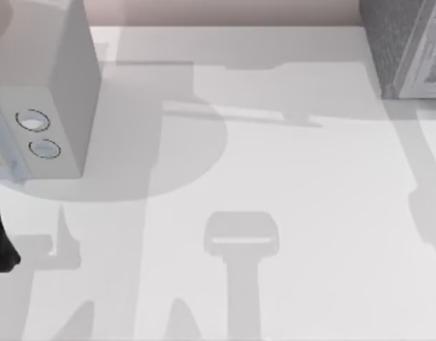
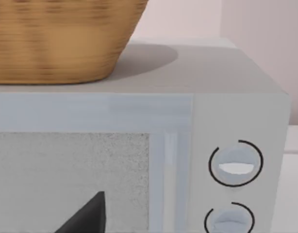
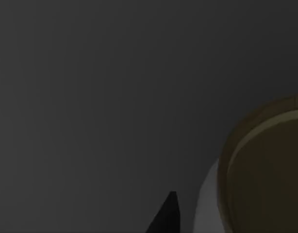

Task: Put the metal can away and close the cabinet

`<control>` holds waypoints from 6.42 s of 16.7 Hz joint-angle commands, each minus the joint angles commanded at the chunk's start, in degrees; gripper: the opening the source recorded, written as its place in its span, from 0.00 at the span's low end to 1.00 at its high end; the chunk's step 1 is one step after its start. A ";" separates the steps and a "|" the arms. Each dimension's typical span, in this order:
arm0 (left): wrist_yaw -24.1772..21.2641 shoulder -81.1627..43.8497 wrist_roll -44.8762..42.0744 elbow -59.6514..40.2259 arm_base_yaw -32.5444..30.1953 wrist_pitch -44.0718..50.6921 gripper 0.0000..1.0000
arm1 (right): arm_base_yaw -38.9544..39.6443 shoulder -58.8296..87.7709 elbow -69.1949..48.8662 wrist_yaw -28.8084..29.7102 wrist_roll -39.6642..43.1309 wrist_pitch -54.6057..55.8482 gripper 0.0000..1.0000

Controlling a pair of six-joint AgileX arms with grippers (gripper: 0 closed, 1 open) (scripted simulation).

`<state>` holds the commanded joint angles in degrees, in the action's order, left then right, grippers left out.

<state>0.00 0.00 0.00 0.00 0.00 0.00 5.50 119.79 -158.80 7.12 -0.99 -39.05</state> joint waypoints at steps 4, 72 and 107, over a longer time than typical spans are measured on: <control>0.00 0.00 0.00 0.00 0.00 0.00 1.00 | 0.00 0.00 0.00 0.00 0.00 0.00 0.83; 0.00 0.00 0.00 0.00 0.00 0.00 1.00 | -53.27 -46.11 142.20 -54.48 -0.24 94.53 1.00; 0.00 0.00 0.00 0.00 0.00 0.00 1.00 | -65.32 -41.89 62.13 -66.56 -0.34 19.81 1.00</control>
<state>0.00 0.00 0.00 0.00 0.00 0.00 -59.83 77.90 -96.68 -59.43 -1.34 -19.24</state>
